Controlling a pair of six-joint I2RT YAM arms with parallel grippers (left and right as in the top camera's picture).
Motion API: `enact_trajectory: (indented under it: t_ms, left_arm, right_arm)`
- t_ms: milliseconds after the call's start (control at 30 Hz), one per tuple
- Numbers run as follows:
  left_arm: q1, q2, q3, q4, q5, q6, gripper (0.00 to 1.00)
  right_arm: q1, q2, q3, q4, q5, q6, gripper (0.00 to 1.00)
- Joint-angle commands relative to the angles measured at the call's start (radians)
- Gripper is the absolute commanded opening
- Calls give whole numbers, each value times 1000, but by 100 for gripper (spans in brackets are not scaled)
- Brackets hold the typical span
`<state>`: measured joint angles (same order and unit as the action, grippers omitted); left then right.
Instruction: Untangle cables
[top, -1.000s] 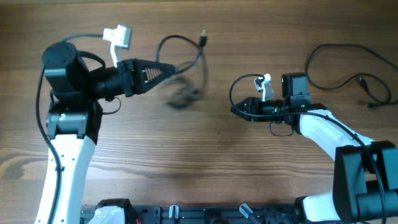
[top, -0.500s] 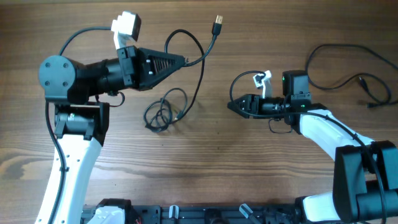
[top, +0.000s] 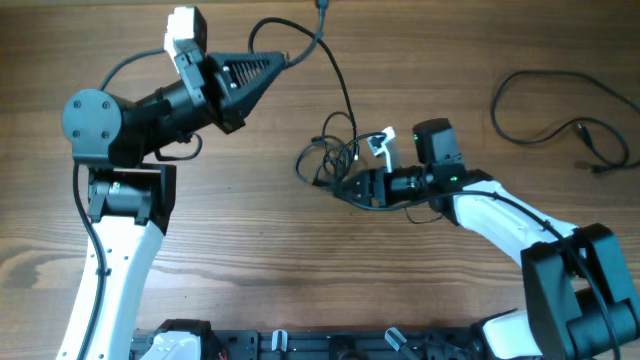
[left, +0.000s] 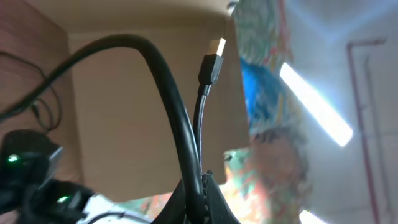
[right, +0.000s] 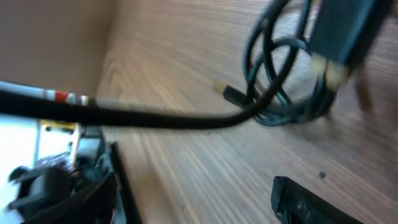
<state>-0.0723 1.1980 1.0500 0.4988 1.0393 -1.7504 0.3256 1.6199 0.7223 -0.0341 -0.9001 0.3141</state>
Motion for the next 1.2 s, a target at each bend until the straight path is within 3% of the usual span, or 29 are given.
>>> enact_trajectory:
  t_ms: [0,200,433,500,567,700,900,1067,1133,1167]
  left_arm:
    - [-4,-9,14,10,-129,-153,4]
    - [-4,-9,14,10,-163,-200,4]
    - [-4,-8,14,10,-162,-198,4]
    - [-4,-9,14,10,-162,-199,4]
    - [-4,-8,14,10,-162,-199,4]
    - [-4,-9,14,10,-161,-199,4]
    - [-4,-9,14,10,-155,-199,4]
    - [-4,-8,14,10,-142,-199,4]
    - [-4,-8,14,10,-142,-199,4]
    - [-4,-9,14,10,-140,-199,4]
  right_arm:
    - [31,15,8,36,188,87,82]
    - [63,27,8,169,257,188,82]
    - [213,184,8,399,328,323,80]
    - [274,225,8,434,479,390,78]
    - [323,259,8,472,623,452,82]
    - [352,336,9,611,697,562,82]
    - [352,380,9,667,698,575,52]
    - [352,380,9,700,701,565,40]
    - [352,380,9,711,702,488,20]
    - [352,380,9,720,702,465,16]
